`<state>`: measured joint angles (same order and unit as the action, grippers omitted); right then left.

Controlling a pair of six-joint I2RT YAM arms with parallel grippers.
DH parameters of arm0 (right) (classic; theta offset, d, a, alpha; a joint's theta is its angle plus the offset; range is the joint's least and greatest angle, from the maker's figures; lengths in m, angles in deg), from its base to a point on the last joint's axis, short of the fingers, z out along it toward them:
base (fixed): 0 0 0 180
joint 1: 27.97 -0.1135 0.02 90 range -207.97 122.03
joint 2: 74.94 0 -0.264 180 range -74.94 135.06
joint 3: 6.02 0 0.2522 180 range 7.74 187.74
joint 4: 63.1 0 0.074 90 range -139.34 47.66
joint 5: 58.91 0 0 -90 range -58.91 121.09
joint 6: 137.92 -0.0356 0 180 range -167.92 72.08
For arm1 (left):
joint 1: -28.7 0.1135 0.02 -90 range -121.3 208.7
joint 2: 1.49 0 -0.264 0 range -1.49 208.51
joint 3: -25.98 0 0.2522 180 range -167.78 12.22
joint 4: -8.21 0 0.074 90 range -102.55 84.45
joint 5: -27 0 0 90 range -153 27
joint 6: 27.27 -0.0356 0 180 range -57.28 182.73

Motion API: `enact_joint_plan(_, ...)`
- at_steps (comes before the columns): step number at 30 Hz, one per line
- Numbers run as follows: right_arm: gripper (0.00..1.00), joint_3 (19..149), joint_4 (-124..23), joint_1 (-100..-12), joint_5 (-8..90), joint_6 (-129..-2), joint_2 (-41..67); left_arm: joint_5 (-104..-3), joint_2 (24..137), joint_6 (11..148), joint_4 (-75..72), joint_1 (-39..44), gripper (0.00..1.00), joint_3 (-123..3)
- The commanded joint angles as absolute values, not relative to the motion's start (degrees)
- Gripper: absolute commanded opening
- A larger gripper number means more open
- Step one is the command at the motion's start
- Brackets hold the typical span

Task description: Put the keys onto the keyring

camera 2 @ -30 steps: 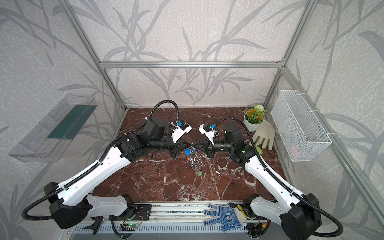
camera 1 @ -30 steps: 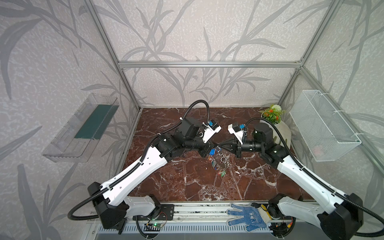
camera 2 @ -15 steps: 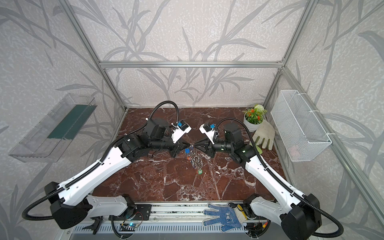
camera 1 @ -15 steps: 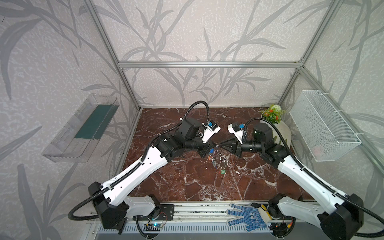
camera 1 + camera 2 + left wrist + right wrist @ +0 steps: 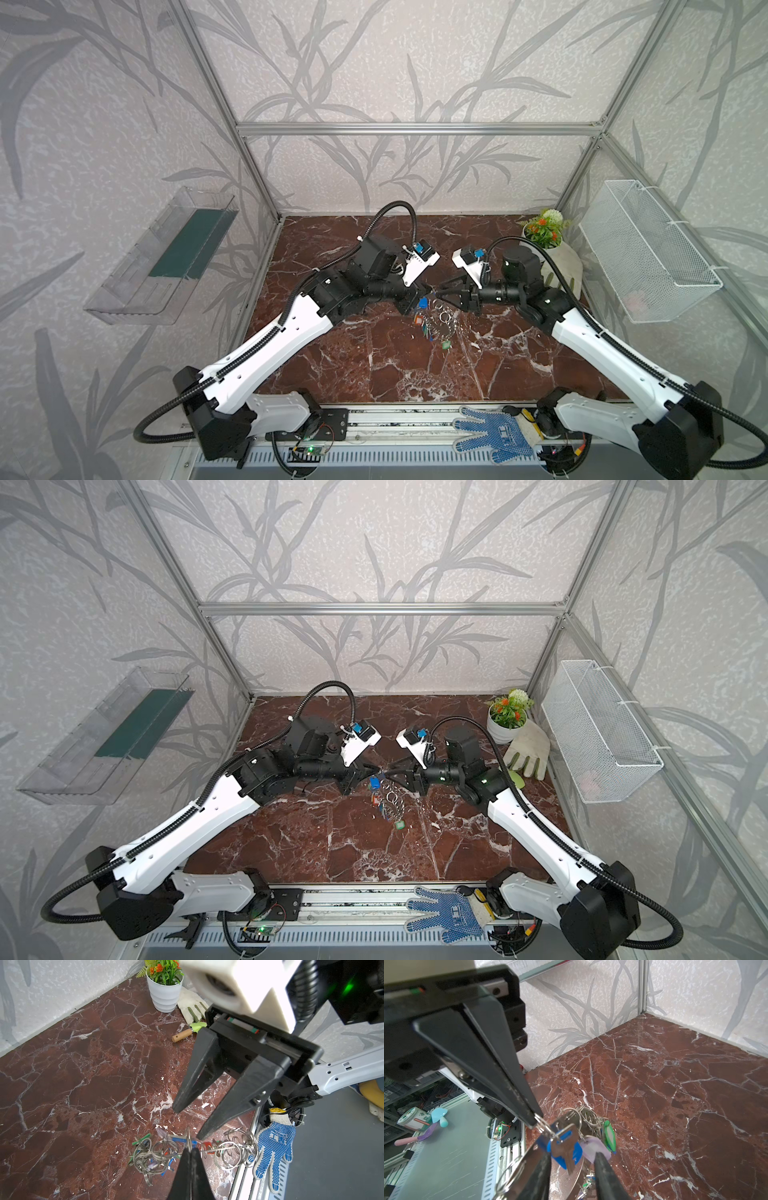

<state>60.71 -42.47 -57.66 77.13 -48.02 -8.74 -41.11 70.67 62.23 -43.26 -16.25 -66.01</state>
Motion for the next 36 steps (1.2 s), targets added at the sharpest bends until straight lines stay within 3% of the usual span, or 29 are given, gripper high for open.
enact_joint_plan(1, 0.44, 62.0, -41.8, -58.2, 78.3, -47.3, -8.0, -41.4, 68.4, 61.6, -40.4, -16.1, 0.00, -67.1)
enact_joint_plan(7, 0.52, 61.2, -43.4, -59.9, 80.5, -46.8, -8.2, -41.2, 68.8, 62.2, -39.7, -16.2, 0.00, -67.1)
enact_joint_plan(13, 0.51, 61.1, -44.6, -60.5, 79.9, -47.0, -7.0, -40.3, 68.6, 62.7, -39.2, -16.2, 0.00, -67.1)
enact_joint_plan(19, 0.37, 60.8, -45.6, -60.5, 78.7, -47.1, -7.3, -40.3, 68.1, 63.0, -39.4, -16.1, 0.00, -66.8)
enact_joint_plan(26, 0.10, 60.4, -44.9, -60.6, 76.7, -46.9, -8.4, -40.7, 68.1, 62.9, -39.6, -16.2, 0.00, -67.1)
enact_joint_plan(36, 0.00, 59.1, -43.2, -60.6, 72.6, -47.2, -9.8, -43.4, 67.3, 64.7, -39.3, -16.2, 0.00, -67.7)
